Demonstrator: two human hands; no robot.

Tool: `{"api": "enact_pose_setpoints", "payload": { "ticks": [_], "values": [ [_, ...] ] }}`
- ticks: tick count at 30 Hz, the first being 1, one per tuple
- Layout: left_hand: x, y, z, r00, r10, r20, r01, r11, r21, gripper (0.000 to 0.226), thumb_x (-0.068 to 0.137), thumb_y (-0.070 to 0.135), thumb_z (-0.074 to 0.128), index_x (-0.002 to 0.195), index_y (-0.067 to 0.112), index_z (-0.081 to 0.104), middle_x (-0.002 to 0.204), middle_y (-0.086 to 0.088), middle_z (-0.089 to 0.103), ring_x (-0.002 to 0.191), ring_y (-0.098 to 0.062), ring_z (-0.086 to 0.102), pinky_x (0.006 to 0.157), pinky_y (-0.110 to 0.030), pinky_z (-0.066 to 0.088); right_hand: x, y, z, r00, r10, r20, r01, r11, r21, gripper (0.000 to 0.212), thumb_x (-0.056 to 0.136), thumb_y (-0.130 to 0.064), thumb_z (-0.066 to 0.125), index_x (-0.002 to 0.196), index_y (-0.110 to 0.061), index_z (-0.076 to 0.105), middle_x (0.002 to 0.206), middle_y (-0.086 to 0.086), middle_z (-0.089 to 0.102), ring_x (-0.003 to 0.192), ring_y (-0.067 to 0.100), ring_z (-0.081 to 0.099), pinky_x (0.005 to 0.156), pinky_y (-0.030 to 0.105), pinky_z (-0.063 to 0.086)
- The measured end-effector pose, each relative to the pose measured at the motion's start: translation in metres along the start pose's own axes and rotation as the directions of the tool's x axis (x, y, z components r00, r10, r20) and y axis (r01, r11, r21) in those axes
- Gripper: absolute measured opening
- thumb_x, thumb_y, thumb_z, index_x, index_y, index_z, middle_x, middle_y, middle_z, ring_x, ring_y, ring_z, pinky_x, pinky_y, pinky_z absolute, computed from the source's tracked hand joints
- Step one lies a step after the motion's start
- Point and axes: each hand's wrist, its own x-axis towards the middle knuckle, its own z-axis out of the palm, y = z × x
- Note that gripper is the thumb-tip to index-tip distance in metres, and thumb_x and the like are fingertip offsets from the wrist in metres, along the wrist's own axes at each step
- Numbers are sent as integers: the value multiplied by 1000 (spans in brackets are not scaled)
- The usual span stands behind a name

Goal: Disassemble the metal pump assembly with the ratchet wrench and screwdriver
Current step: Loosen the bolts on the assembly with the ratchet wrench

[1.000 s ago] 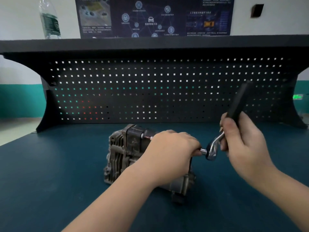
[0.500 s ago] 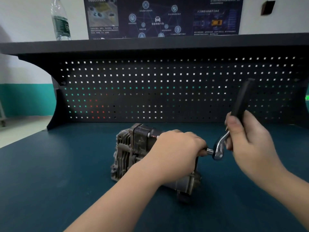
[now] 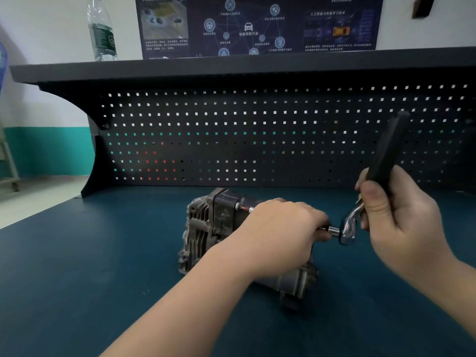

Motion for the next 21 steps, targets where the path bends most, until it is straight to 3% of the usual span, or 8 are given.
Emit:
{"api": "enact_pose_setpoints", "payload": {
  "ticks": [4,6,8,9,13,15,19,21],
  "values": [
    [-2,5,-2,997,-17,-70,18,1000,15,20,97,35,42,99,24,59,98,4,62,84,-24,54,63,-29,30,14,-2,3,923,385,-14,-385,923,4,31,95,-44,44,76,-21,51,47,0,53,35,9,43,37,18,34],
    [-3,6,-4,997,-21,-79,21,1000,1,19,97,35,43,96,23,58,95,3,63,82,-25,54,62,-29,28,25,7,5,657,735,169,-750,613,249,34,99,-33,46,77,-9,50,35,0,41,26,9,30,32,19,25],
    [-3,6,-6,995,-22,-93,20,1000,-20,20,97,34,43,95,22,58,94,3,63,82,-25,54,63,-29,27,26,12,9,467,832,299,-861,350,369,34,100,-29,45,76,-5,48,33,1,35,23,9,23,31,14,20],
    [-3,6,-7,995,-12,-97,11,1000,-13,21,97,35,42,96,22,59,95,3,63,83,-24,54,64,-28,26,22,15,11,494,826,272,-849,390,356,36,100,-31,45,77,-4,49,33,0,34,24,9,24,30,16,21],
    [-3,3,-8,996,46,-80,-44,999,23,26,98,38,40,100,21,59,100,3,64,88,-22,55,70,-29,31,13,6,8,864,503,-30,-494,858,141,38,95,-48,47,77,-16,54,39,0,47,34,9,41,34,17,34],
    [-3,2,-8,996,51,-74,-51,999,2,25,98,37,41,101,20,60,100,2,64,85,-24,55,67,-30,28,8,0,2,940,336,-49,-334,941,55,35,90,-59,45,77,-28,53,50,-1,56,39,6,48,38,12,35],
    [-4,3,-9,993,49,-107,-48,999,11,17,96,31,46,98,23,60,93,2,62,71,-21,42,58,-29,18,-2,-8,12,918,365,-157,-362,931,52,37,90,-63,39,78,-31,52,52,-4,57,43,6,50,43,15,38],
    [-5,4,-9,992,40,-116,-38,999,20,12,95,29,48,93,24,60,90,1,62,67,-18,33,51,-30,14,2,-4,18,742,659,-125,-620,745,246,35,96,-47,43,75,-21,52,38,0,47,30,7,38,38,22,37]
  ]
}}
